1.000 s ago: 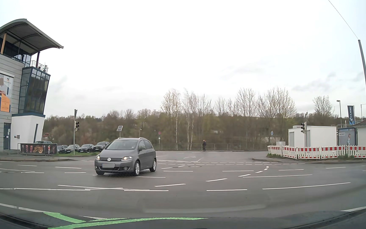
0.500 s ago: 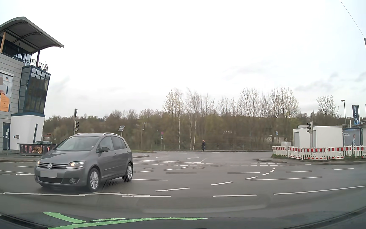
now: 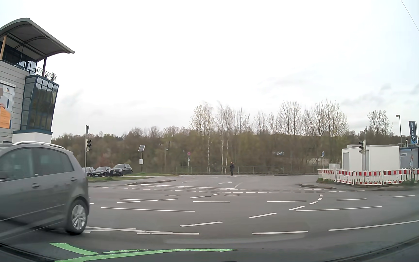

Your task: Follow the waypoints while adhering to traffic rules and regulations

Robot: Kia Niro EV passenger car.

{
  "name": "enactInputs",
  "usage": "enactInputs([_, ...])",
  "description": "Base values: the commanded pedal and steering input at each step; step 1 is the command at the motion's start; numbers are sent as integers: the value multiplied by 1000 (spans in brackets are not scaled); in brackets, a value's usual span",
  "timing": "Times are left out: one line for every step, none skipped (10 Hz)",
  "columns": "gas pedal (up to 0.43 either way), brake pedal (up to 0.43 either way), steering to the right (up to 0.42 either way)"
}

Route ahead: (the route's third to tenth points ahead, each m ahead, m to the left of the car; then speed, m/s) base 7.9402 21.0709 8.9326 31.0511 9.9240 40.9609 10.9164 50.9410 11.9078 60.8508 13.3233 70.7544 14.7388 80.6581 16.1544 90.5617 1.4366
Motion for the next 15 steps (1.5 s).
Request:
enactInputs([197, 0, -104])
enactInputs([228, 0, -124])
enactInputs([248, 0, -155])
enactInputs([268, 0, -184])
enactInputs([287, 0, -219])
enactInputs([287, 0, -256])
enactInputs([299, 0, -287])
enactInputs([311, 0, -322])
enactInputs([311, 0, -355])
enactInputs([311, 0, -377])
enactInputs([311, 0, -389])
enactInputs([311, 0, -404])
enactInputs([299, 0, -418])
enactInputs([287, 0, -422])
enactInputs([268, 0, -431])
